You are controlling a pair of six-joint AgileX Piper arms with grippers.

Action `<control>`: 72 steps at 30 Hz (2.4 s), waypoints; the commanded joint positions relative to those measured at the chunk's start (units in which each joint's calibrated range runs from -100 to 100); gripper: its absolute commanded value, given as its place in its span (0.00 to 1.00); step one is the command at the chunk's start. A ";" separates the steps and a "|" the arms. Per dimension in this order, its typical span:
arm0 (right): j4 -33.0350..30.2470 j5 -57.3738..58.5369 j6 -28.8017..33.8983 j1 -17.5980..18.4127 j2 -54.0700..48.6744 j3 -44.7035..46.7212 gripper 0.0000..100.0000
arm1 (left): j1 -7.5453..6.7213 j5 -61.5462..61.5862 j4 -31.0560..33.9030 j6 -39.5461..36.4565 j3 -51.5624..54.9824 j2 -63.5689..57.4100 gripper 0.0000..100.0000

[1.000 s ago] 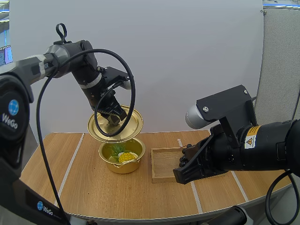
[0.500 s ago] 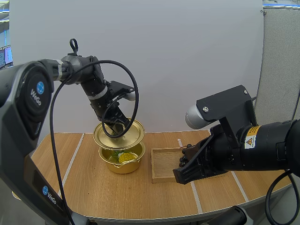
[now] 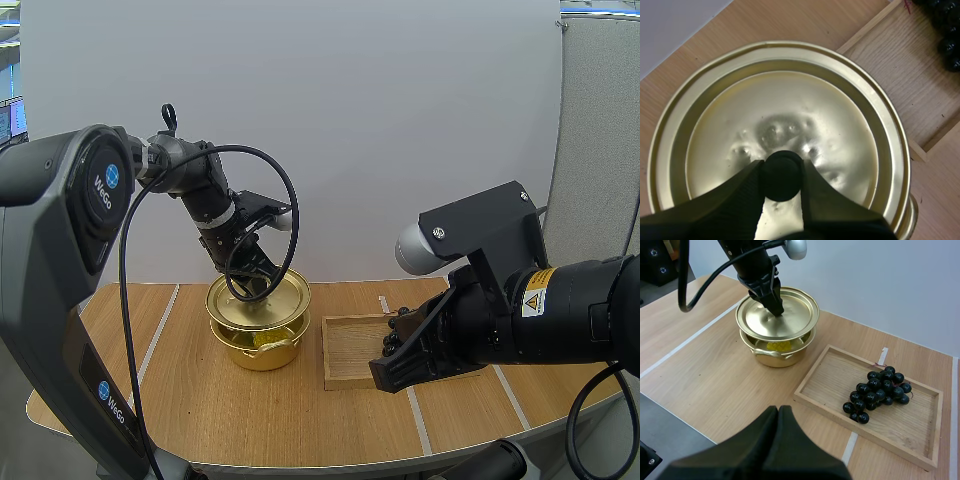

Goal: Open the pot, put the pineapple inside, and close it

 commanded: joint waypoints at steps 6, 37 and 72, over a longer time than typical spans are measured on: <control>-0.40 0.00 -0.07 -0.22 -0.50 0.21 0.00 | 0.00 -3.78 -1.44 0.63 0.66 2.28 0.00; -0.40 0.00 -0.07 -0.22 -0.50 0.21 0.00 | 0.00 2.54 -1.78 0.92 0.76 6.81 0.00; -0.40 0.00 -0.07 -0.22 -0.50 0.21 0.00 | 0.00 8.23 -1.64 1.14 0.76 6.70 1.00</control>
